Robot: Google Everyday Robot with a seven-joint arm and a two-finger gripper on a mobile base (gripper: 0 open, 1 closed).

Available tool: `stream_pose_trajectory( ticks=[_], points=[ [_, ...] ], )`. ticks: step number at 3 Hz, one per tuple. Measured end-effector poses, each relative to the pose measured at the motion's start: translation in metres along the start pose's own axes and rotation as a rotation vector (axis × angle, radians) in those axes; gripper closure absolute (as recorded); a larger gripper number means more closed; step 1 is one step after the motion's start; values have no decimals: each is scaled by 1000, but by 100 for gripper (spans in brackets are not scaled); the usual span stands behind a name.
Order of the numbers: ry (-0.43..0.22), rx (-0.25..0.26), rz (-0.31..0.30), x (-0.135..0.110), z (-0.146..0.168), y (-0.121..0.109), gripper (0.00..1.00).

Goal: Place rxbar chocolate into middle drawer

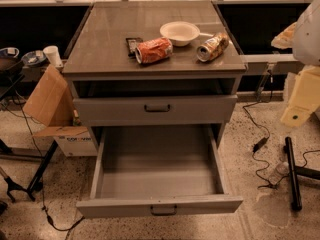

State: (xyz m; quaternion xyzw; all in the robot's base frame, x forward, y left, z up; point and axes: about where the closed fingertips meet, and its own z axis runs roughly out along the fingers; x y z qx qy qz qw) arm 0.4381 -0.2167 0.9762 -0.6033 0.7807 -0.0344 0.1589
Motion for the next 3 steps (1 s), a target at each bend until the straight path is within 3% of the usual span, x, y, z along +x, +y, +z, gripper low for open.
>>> stream_pose_trajectory(
  ticks=[1,2,3],
  points=[
    [0,0,0,0,0,0,0],
    [1,-1,2,-22,6,3,0],
    [-5,-28,22,-68,31,13,0]
  ],
)
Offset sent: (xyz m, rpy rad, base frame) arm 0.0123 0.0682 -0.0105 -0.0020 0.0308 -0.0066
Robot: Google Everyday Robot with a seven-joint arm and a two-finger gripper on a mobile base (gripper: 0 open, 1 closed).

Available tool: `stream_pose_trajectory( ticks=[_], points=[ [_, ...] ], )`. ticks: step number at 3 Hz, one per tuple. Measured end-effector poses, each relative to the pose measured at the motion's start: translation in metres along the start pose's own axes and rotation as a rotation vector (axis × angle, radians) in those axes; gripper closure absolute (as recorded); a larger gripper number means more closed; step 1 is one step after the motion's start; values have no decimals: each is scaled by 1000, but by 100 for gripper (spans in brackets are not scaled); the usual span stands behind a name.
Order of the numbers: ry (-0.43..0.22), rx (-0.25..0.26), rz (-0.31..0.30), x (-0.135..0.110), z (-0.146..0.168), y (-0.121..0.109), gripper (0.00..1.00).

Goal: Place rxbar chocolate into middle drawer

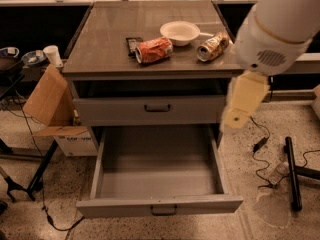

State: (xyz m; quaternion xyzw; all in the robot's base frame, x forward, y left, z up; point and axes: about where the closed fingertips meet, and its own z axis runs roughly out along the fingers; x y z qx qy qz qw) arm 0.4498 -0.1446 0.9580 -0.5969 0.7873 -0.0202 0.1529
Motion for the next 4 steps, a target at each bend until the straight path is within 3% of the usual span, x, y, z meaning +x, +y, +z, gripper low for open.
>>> stream_pose_trajectory(
  ticks=[1,2,3,4],
  points=[
    [-12,-6,54,-37,27,3,0],
    [-32,38,121,-68,39,-14,0],
    [-32,38,121,-68,39,-14,0],
    [-54,29,179,-67,42,-29,0]
  ],
)
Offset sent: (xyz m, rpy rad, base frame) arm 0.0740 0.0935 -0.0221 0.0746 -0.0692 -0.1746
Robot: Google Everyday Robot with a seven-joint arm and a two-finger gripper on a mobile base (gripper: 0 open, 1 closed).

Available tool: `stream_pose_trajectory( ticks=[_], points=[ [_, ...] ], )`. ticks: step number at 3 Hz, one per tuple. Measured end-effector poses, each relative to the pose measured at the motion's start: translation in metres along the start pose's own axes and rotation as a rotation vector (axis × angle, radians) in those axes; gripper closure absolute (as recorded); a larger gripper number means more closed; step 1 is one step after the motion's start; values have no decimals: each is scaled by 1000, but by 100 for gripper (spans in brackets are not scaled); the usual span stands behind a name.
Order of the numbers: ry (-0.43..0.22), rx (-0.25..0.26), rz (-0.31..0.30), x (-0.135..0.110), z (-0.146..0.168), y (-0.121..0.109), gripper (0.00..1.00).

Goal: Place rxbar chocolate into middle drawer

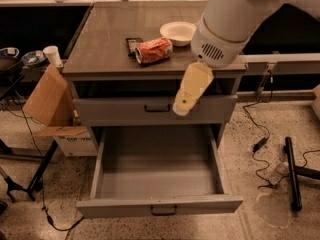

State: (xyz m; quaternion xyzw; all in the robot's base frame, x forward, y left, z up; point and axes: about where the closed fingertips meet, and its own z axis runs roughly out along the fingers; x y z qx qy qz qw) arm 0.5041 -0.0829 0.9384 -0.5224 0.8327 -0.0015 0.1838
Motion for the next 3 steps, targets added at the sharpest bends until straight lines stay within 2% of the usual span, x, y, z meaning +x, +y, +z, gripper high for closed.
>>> stream_pose_trajectory(
  ticks=[1,2,3],
  points=[
    [-13,-9,72,-14,10,-35,0],
    [-35,-7,118,-44,18,-70,0],
    [-67,14,209,-69,25,-88,0]
  ],
)
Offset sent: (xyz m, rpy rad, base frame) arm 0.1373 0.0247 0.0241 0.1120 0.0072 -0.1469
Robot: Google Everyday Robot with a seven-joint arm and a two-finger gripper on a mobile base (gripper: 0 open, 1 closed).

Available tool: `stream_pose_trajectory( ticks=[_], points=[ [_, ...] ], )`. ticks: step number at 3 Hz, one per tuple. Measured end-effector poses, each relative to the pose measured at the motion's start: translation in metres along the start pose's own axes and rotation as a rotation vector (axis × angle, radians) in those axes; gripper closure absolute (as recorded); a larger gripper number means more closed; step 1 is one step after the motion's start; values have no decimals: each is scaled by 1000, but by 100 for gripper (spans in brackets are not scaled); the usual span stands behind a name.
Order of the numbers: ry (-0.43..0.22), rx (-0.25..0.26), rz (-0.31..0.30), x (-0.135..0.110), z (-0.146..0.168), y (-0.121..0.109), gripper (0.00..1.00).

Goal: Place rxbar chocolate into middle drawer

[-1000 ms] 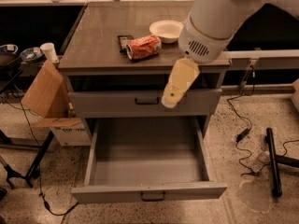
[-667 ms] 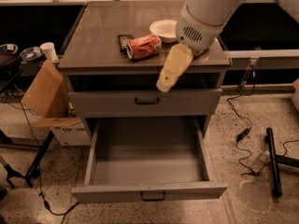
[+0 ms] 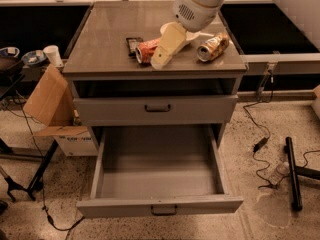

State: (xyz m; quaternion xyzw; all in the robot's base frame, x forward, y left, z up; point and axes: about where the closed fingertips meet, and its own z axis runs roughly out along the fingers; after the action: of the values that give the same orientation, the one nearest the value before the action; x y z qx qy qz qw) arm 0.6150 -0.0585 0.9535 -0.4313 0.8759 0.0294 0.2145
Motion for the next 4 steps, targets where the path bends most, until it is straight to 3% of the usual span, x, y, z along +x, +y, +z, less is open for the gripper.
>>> stream_pose_trajectory(
  ticks=[2,3,4],
  points=[
    [-81,56,257,-41,25,9,0],
    [-130,111,430,-55,37,8,0],
    [-131,105,472,-55,36,9,0]
  ],
)
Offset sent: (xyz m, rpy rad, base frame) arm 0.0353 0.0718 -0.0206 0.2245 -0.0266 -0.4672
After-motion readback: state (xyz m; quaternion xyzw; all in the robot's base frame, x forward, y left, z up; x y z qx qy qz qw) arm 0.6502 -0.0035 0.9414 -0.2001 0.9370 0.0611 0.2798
